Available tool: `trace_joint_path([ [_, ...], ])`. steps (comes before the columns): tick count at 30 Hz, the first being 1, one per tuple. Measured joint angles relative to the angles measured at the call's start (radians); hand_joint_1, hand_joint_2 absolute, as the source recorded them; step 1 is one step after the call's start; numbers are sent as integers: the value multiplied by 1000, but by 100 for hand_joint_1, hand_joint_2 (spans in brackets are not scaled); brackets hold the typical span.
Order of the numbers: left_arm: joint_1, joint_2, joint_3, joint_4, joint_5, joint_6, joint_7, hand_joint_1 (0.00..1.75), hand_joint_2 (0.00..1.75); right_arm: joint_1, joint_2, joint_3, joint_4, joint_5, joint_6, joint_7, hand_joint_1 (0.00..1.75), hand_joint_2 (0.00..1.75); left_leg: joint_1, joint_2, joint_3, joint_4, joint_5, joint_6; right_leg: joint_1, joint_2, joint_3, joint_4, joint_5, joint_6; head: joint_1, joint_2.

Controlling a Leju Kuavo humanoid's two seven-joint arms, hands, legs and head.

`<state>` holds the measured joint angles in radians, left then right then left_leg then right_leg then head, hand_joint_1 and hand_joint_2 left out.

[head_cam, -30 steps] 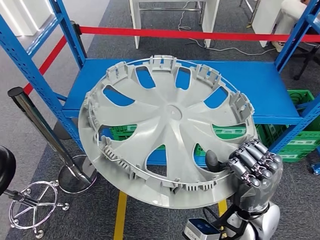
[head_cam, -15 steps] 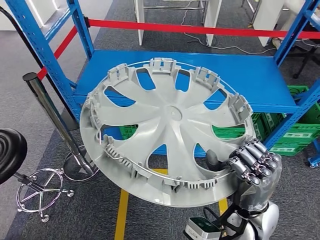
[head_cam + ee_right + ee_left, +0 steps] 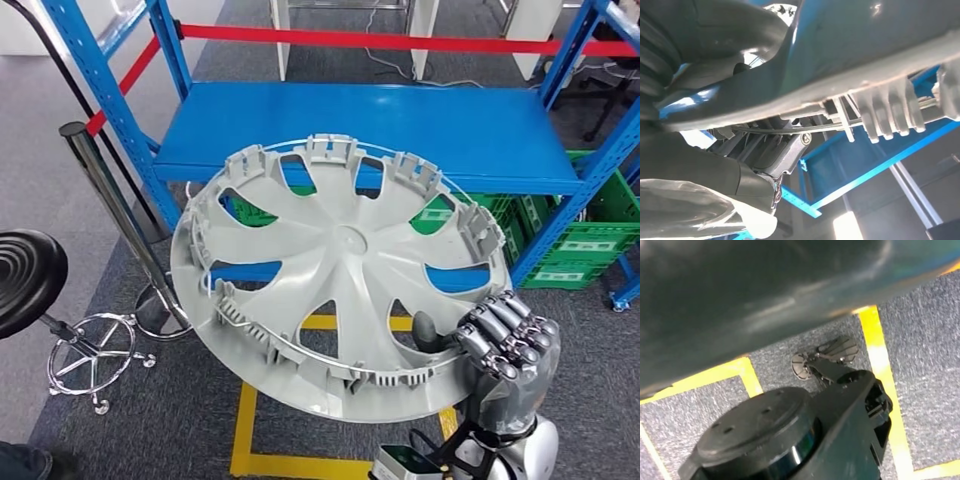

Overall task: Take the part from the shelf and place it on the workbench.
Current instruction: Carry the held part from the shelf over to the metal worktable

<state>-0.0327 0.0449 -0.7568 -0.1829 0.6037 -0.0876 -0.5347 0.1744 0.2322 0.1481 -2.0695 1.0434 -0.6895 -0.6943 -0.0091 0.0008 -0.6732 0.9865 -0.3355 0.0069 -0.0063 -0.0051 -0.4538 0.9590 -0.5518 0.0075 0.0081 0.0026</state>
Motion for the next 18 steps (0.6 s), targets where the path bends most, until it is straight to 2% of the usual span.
trace_joint_path([
  [1,1,0,0,0,2,0,-1,0,0,0,0,0,0,-2,0,0,175,175,1,-1,-6,15,-22,-7,-2,-2,-8,0,9,-9,-2,0],
  [2,1,1,0,0,3,-1,-2,0,0,-1,0,0,0,-4,0,0,175,175,3,-2,-16,53,-64,-13,-3,-5,-18,0,20,-17,-4,0],
  [3,1,0,0,0,6,-2,-5,0,0,-1,0,0,0,-5,0,0,175,175,6,-2,-29,111,-119,-19,-3,-7,-27,0,31,-22,-6,0],
  [4,0,1,0,0,10,-5,-9,0,0,-1,0,0,0,-6,0,0,175,175,8,-2,-43,182,-172,-24,-3,-8,-37,1,42,-24,-7,0],
  [5,0,2,0,0,15,-8,-14,0,0,-2,0,0,0,-6,0,0,175,175,10,-2,-51,248,-209,-28,-2,-8,-49,2,53,-24,-8,0],
  [6,-1,3,1,0,19,-13,-20,0,0,-3,0,-1,0,-6,0,0,175,175,11,-2,-48,289,-222,-30,-2,-9,-62,5,64,-24,-8,0],
  [7,-2,5,1,0,23,-18,-24,0,0,-4,0,-2,0,-6,0,0,175,175,11,-2,-28,294,-215,-29,-1,-9,-77,8,74,-23,-8,0],
  [8,-2,6,2,0,25,-21,-28,0,0,-4,0,-3,0,-6,0,0,175,175,12,-2,10,257,-195,-27,-1,-8,-91,12,83,-21,-8,0],
  [9,-3,9,3,0,26,-24,-32,0,0,-4,0,-4,-2,-6,0,0,175,175,10,-3,64,186,-173,-20,0,-8,-103,16,90,-19,-8,0],
  [10,-3,12,4,0,27,-26,-35,0,0,-3,1,-6,-5,-6,0,0,175,175,8,-4,119,105,-163,-12,1,-9,-114,20,96,-15,-7,0],
  [11,-3,14,4,0,27,-28,-38,0,0,-2,2,-9,-8,-5,0,0,175,175,6,-4,161,37,-160,-5,1,-10,-121,22,102,-10,-7,0],
  [12,-3,16,5,0,28,-31,-40,0,0,-1,2,-12,-10,-5,0,0,175,175,2,-5,186,-6,-161,2,-1,-12,-126,23,109,-4,-7,0],
  [13,-2,18,6,1,29,-33,-41,0,0,-1,3,-15,-13,-5,0,0,175,175,-1,-5,191,-21,-163,6,-2,-13,-130,21,116,3,-7,0],
  [15,-1,19,6,1,31,-36,-41,0,0,1,5,-19,-15,-4,0,0,175,175,-2,-2,183,-32,-145,14,-4,-12,-135,19,124,16,-7,0],
  [16,-2,19,6,1,32,-37,-41,0,0,1,5,-20,-17,-4,0,0,175,175,1,1,177,-39,-133,20,-3,-8,-145,30,109,21,-5,0],
  [17,-3,19,6,1,32,-37,-41,0,0,1,6,-21,-19,-5,0,0,175,175,4,3,168,-46,-120,25,-3,-5,-160,59,78,25,-2,0],
  [18,-5,18,6,1,32,-38,-42,0,0,2,6,-22,-20,-5,0,0,175,175,7,5,157,-49,-109,29,-4,-1,-181,109,33,29,1,0],
])
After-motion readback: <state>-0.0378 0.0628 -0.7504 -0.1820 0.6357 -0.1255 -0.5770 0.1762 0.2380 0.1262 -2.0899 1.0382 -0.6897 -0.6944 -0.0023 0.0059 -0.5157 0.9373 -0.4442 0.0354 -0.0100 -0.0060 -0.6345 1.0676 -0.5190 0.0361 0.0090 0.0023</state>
